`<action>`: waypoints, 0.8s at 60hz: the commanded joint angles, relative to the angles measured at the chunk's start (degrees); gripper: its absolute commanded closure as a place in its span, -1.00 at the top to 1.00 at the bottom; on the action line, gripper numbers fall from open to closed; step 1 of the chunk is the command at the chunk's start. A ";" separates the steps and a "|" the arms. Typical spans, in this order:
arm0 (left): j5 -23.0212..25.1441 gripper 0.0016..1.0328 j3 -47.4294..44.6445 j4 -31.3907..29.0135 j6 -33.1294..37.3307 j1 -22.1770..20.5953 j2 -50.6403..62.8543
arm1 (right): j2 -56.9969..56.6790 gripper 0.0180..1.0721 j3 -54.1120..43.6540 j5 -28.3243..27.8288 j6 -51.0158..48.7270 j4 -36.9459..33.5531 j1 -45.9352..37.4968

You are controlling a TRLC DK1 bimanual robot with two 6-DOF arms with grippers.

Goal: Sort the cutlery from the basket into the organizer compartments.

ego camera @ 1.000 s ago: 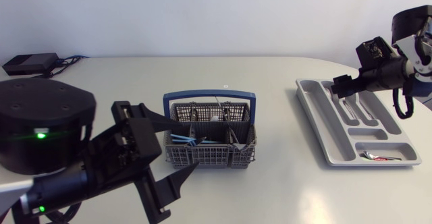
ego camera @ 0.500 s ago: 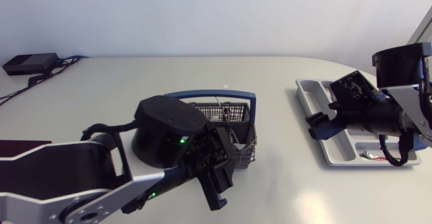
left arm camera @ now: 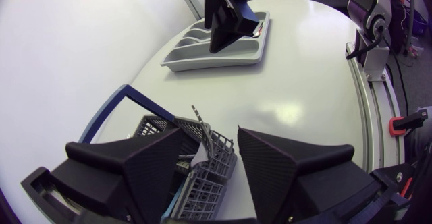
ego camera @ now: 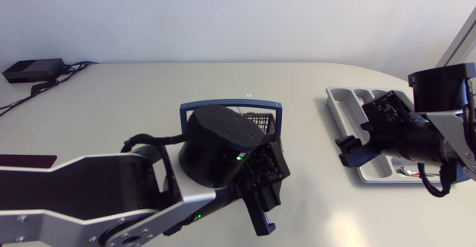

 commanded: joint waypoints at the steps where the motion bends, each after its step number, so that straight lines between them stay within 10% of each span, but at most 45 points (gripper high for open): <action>1: -0.87 -0.03 2.39 -0.09 -0.51 -0.60 2.03 | -0.63 0.69 -2.18 0.37 1.24 0.71 0.57; 28: -3.07 -0.94 3.01 3.51 -1.92 -0.16 4.58 | -1.86 0.69 -2.79 0.37 1.15 0.36 1.27; 48: -3.07 -0.94 0.19 2.90 -2.62 1.24 -3.95 | -1.77 0.69 -2.35 1.42 1.42 0.27 2.94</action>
